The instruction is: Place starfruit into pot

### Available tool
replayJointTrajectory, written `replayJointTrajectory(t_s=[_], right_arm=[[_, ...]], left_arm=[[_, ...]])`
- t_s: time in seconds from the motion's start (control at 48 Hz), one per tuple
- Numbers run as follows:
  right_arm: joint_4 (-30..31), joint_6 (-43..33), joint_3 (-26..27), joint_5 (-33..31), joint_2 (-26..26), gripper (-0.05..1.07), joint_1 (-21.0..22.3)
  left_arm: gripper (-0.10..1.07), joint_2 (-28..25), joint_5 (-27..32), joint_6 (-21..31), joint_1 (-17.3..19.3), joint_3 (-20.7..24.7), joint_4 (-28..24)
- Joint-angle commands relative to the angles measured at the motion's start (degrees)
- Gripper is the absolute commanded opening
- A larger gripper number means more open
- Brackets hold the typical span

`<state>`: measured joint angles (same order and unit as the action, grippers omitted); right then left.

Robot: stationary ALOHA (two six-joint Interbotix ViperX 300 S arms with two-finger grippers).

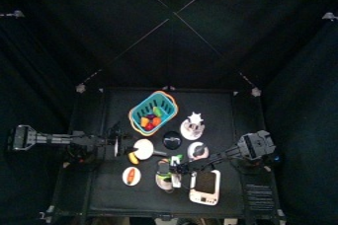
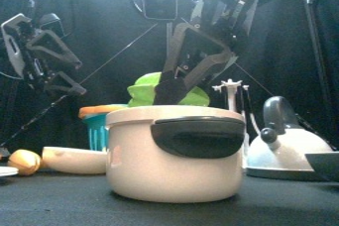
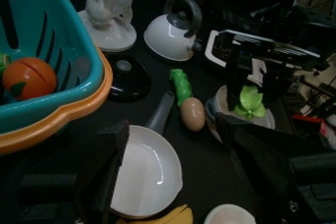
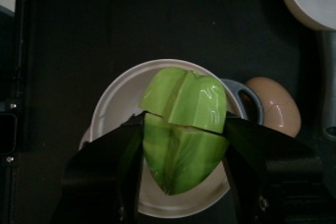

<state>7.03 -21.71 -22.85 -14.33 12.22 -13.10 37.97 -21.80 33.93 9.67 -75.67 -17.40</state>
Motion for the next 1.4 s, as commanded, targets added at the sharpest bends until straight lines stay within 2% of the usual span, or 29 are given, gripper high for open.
replayJointTrajectory(t_s=[0.0, 0.5, 0.771, 0.896, 1.125, 1.375], right_arm=[[-0.53, 0.0, 1.23, 0.18, -1.32, 0.5, 0.0], [-0.62, 0.0, 0.62, 0.18, -1.23, 0.5, -0.26], [-2.99, 0.0, 0.79, 0.26, -0.62, 0.52, -0.62], [-3.16, -0.09, 0.7, 0.26, -0.53, 0.59, -0.7], [-3.25, 0.0, 0.62, 0.26, -0.53, 0.78, -1.05], [-3.08, 0.0, 0.7, 0.18, -0.53, 0.89, -1.23]], left_arm=[[1.01, -0.09, -0.53, 0.0, 0.18, 0.88, 0.09], [1.01, -0.09, -0.09, -0.09, 0.18, 0.09, 2.99], [1.01, -0.09, -0.26, -0.09, -0.97, 0.18, 1.14], [1.01, -0.09, -0.18, -0.09, -0.97, 0.09, 1.67], [1.01, -0.09, -0.18, -0.09, -0.88, 0.26, 1.93], [1.01, -0.09, -0.18, -0.09, -0.88, 0.44, 1.93]])
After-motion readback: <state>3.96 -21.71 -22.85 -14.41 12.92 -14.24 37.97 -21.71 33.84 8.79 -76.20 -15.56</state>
